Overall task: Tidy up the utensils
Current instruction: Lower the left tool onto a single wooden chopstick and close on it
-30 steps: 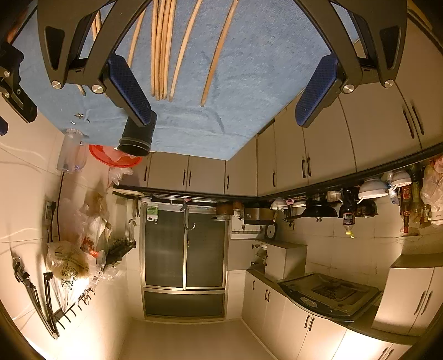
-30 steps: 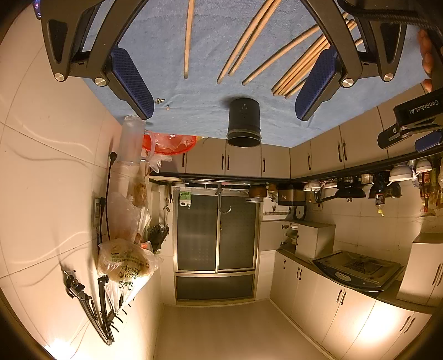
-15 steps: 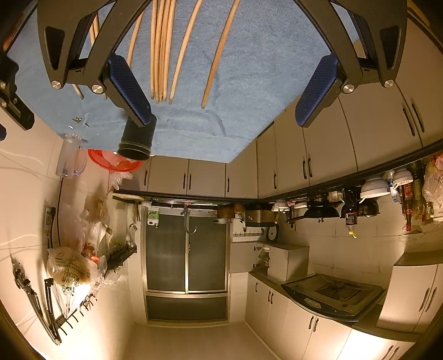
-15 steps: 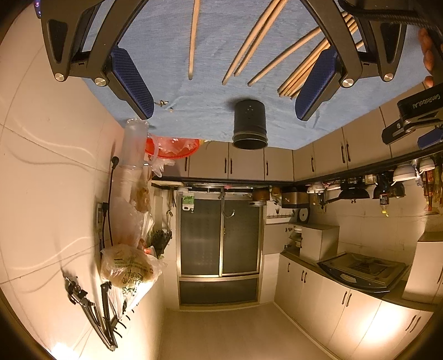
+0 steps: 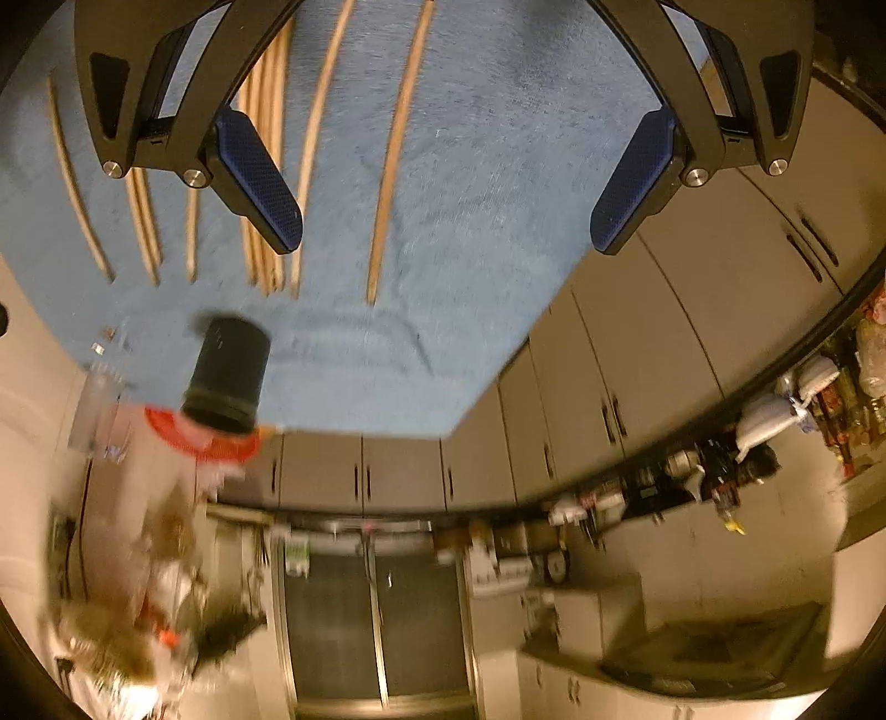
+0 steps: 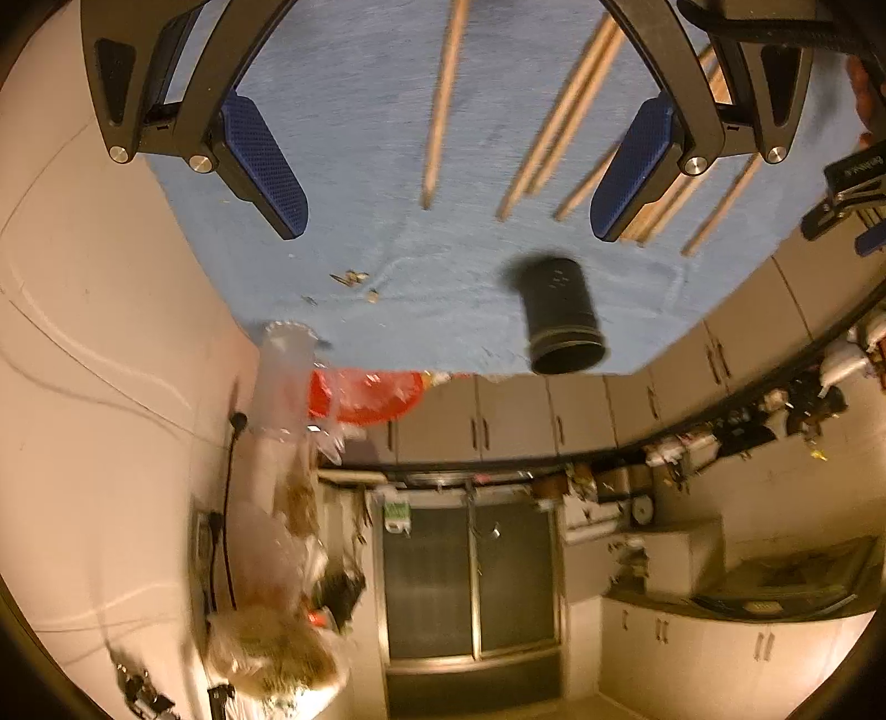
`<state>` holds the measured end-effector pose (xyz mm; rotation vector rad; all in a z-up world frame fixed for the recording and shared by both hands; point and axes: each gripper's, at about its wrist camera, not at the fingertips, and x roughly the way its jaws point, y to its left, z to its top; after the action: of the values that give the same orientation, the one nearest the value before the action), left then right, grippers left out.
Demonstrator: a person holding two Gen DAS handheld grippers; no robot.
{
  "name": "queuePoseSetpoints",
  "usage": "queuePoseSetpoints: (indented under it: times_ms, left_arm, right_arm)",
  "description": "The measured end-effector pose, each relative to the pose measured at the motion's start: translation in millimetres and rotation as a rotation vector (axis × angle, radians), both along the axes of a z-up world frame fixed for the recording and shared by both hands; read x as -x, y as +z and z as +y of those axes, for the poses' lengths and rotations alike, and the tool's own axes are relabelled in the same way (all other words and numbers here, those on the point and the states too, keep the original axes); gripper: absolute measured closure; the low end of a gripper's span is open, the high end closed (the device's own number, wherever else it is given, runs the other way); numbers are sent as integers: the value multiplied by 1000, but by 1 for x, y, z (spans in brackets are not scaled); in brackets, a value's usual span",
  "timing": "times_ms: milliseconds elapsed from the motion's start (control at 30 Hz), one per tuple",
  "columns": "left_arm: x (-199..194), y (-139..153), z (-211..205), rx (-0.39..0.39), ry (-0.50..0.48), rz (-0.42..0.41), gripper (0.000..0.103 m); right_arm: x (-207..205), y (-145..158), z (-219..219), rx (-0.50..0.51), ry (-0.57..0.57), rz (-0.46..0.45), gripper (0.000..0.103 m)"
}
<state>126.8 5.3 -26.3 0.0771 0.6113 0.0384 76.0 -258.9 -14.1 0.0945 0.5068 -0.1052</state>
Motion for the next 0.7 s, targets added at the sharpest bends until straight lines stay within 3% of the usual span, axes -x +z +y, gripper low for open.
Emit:
queuePoseSetpoints:
  times_ms: [200,367,500,700]
  left_arm:
    - [-45,-13,3,74,-62,218,0]
    - [-64,-12,-5,84,-85,259,0]
    - [-84,-13,-13,108,-127,326,0]
    - [-111,-11,-18,115,-142,390,0]
  right_arm:
    - [-33,-10,-24,-29,50,161,0]
    - [-56,-17,-42,-88,58,255,2]
    - [-78,-24,-46,-178,107,351,18]
    - [-107,-41,-47,-274,131,475,19]
